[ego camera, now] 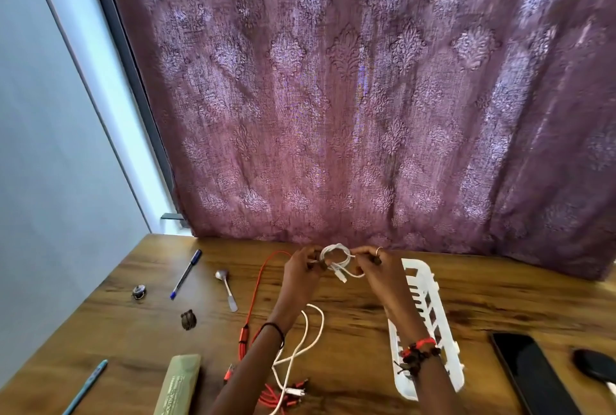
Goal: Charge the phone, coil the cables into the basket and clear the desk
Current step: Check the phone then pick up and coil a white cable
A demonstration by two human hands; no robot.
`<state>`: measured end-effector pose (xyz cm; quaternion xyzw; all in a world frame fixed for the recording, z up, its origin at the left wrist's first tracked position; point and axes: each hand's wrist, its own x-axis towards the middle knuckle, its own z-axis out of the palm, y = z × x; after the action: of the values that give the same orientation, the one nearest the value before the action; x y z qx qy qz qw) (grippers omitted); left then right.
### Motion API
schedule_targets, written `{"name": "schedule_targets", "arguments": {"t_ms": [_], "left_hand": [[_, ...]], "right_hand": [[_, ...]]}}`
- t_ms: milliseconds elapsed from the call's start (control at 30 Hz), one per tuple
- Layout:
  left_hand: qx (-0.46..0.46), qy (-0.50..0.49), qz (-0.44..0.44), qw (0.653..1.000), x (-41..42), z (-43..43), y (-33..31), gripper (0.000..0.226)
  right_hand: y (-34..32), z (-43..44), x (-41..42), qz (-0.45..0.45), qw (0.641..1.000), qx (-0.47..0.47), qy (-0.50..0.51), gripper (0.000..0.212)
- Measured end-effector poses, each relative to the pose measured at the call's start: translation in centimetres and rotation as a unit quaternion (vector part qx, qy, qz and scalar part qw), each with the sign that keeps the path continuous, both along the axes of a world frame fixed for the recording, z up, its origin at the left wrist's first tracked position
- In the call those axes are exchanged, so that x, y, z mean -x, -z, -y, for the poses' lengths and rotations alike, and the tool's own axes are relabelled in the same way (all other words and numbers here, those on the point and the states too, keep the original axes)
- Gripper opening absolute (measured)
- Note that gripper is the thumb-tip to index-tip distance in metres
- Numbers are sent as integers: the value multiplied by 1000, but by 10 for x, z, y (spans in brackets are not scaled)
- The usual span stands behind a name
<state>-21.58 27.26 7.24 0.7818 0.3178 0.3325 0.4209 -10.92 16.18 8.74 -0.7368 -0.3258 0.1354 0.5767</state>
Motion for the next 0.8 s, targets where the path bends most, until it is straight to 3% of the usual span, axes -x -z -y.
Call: {"name": "schedule_targets", "arguments": {"t_ms": [200, 433, 567, 667, 800], "left_hand": [[-20, 14, -22, 999, -1, 4, 5, 19], [-138, 3, -14, 990, -3, 2, 6, 34], [-170, -16, 15, 985, -2, 1, 6, 25], [-182, -25, 38, 982, -1, 2, 2, 18], [-190, -17, 33, 981, -2, -1, 0, 20]], "right_hand": [[4, 2, -4, 7, 999, 46, 4, 17], [1, 7, -10, 91, 987, 128, -30, 19], [1, 7, -9, 110, 986, 125, -8, 13], [-3, 4, -5, 62, 994, 89, 3, 8], [-8, 3, 0, -76, 996, 37, -22, 10]]}}
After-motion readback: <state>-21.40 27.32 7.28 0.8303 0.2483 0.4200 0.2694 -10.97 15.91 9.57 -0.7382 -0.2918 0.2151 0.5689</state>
